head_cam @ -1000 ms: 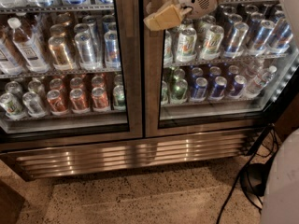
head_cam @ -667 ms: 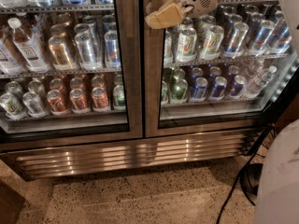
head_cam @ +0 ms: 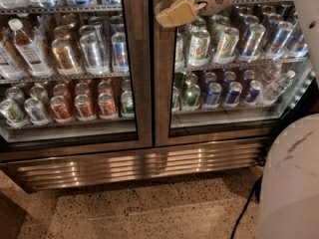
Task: Open right fridge door
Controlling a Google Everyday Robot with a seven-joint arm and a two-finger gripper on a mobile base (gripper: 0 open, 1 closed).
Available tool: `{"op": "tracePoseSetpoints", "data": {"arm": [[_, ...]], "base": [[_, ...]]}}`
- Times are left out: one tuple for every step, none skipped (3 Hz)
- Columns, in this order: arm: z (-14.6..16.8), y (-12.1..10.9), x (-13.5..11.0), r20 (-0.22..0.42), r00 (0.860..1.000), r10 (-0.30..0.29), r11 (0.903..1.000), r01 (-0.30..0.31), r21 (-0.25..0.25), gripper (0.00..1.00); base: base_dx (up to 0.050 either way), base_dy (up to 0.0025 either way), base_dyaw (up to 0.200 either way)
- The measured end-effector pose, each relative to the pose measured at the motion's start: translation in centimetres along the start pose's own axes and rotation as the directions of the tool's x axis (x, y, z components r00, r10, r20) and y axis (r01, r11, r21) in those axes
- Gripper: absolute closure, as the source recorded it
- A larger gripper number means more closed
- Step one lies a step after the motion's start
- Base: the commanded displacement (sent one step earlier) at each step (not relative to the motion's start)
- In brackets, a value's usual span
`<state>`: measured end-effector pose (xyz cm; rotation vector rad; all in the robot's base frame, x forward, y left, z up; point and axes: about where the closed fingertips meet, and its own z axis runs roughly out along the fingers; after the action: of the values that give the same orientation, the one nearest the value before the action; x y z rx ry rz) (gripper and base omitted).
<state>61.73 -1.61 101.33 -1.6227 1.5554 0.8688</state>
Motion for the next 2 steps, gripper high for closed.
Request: {"op": "tracePoseSetpoints", "data": {"arm": [[-0.17, -0.48, 0.04, 0.0, 1.0, 0.0, 1.0, 0.0, 0.0, 1.0], [-0.32, -1.2, 0.08, 0.0, 1.0, 0.0, 1.0, 0.0, 0.0, 1.0]], "base": [[0.0, 0.0, 0.0], [0.0, 0.0, 0.0]]}}
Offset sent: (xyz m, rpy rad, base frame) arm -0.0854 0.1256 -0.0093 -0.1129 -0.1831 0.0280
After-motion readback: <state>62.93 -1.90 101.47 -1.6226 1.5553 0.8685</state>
